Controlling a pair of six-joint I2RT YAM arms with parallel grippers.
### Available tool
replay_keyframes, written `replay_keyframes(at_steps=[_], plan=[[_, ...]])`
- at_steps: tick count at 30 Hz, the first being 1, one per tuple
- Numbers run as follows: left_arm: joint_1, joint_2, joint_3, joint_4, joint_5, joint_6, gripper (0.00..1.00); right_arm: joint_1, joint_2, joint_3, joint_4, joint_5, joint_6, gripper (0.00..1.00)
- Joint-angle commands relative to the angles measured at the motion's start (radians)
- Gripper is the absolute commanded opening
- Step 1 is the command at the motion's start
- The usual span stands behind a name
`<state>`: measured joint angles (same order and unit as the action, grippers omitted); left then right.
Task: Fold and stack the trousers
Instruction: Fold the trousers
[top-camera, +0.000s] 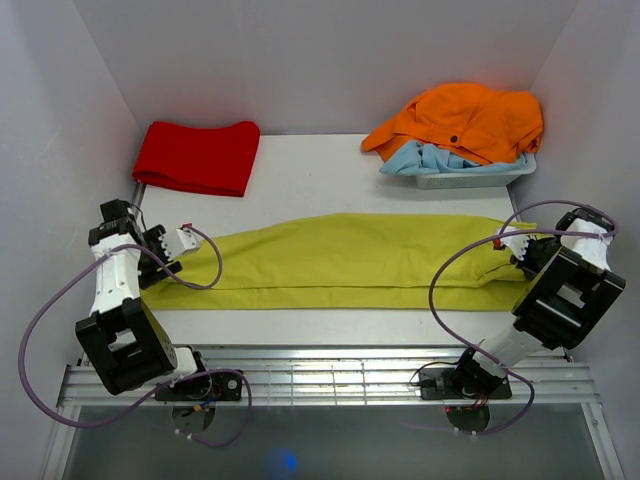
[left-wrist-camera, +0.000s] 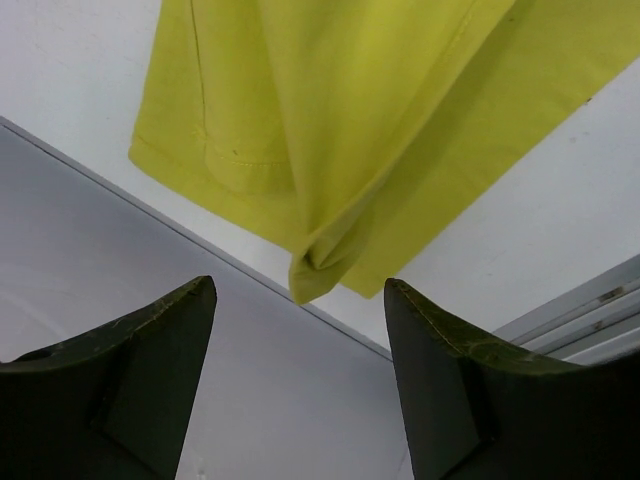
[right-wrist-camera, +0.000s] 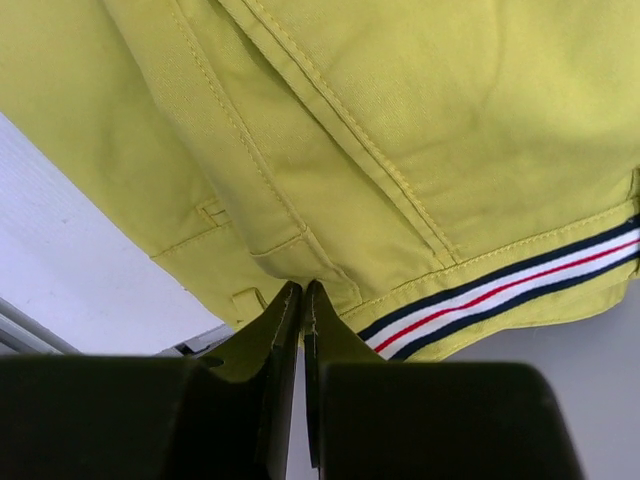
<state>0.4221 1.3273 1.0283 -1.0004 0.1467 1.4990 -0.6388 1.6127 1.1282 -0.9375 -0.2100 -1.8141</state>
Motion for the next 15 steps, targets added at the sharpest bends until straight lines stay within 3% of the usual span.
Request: replay_keyframes(at_steps=[1, 8, 13, 15], plan=[[0.004, -0.002, -0.004, 0.043, -0.016, 0.086, 0.79, 0.007, 0.004, 0.054, -0.057, 0.001, 0.016, 0.08], [0.018, 0.078, 0.018, 0.003, -0.016, 0.121, 0.72, -0.002, 0.023, 0.087, -0.057, -0.002, 0.012, 0.08], [0.047, 0.127, 0.041, -0.044, -0.019, 0.141, 0.6, -0.015, 0.033, 0.104, -0.057, -0.009, 0.002, 0.08], [0.059, 0.15, 0.039, -0.044, -0.022, 0.142, 0.49, -0.019, 0.036, 0.107, -0.055, -0.011, -0.001, 0.08]])
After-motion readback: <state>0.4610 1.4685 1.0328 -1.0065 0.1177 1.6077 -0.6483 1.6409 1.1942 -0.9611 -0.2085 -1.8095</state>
